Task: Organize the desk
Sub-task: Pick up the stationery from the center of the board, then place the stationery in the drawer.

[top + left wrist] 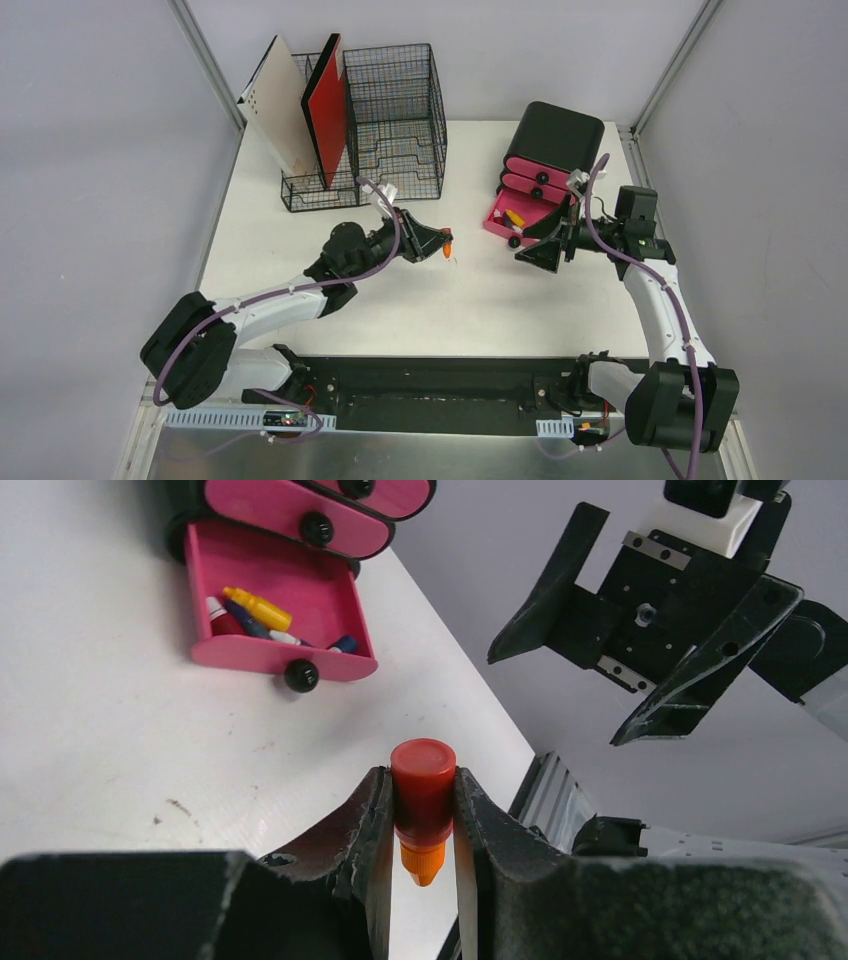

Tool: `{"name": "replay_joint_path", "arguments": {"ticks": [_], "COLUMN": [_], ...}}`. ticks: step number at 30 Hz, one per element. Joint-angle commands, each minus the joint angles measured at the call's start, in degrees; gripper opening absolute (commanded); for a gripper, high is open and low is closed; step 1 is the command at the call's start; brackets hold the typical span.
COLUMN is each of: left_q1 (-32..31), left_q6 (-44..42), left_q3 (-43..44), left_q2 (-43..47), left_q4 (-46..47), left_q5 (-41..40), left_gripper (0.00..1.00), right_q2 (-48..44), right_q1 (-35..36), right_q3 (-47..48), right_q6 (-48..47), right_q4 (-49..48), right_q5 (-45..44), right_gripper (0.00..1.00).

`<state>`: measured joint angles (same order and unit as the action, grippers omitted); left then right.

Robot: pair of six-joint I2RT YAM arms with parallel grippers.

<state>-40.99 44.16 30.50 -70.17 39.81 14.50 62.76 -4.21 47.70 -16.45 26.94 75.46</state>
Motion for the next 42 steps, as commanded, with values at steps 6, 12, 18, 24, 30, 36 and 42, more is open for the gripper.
{"name": "replay_joint_path", "arguments": {"ticks": [6, 12, 18, 24, 30, 36, 42], "left_q1": [-5.5, -9.3, -13.4, -16.6, -18.0, -18.3, -18.6], "left_q6": [-4.8, -5.1, -5.6, -5.5, -4.3, -2.9, -2.1], "left_q3": [9.2, 14.2, 19.3, 22.5, 23.9, 23.9, 24.3], "left_q2": [-7.1, -13.5, -19.1, -23.7, -26.0, -27.1, -28.2], "left_q4": [6.4, 9.1, 12.2, 16.2, 18.1, 19.9, 21.0], "left_q5": [-5.4, -8.2, -12.9, -15.5, -16.6, -17.2, -16.7], "left_gripper": [0.0, 0.0, 0.0, 0.0, 0.0, 0.0, 0.0], "right_q2": [-0.1, 0.8, 1.4, 1.6, 1.0, 1.2, 1.4], "right_q1": [-0.4, 0.3, 1.4, 1.9, 1.9, 1.9, 1.9], "right_q3": [-1.0, -2.0, -2.4, -2.7, -2.8, -2.8, -2.7], "right_q6": [9.0, 12.3, 12.2, 11.8, 11.8, 12.1, 12.5], "right_q4": [-9.0, -12.5, -12.9, -13.2, -13.5, -13.9, -14.3], "right_q5": [4.1, 4.7, 3.3, 0.7, -0.7, -0.1, -0.1], "right_gripper": [0.99, 0.99, 0.99, 0.97, 0.87, 0.64, 0.46]}}
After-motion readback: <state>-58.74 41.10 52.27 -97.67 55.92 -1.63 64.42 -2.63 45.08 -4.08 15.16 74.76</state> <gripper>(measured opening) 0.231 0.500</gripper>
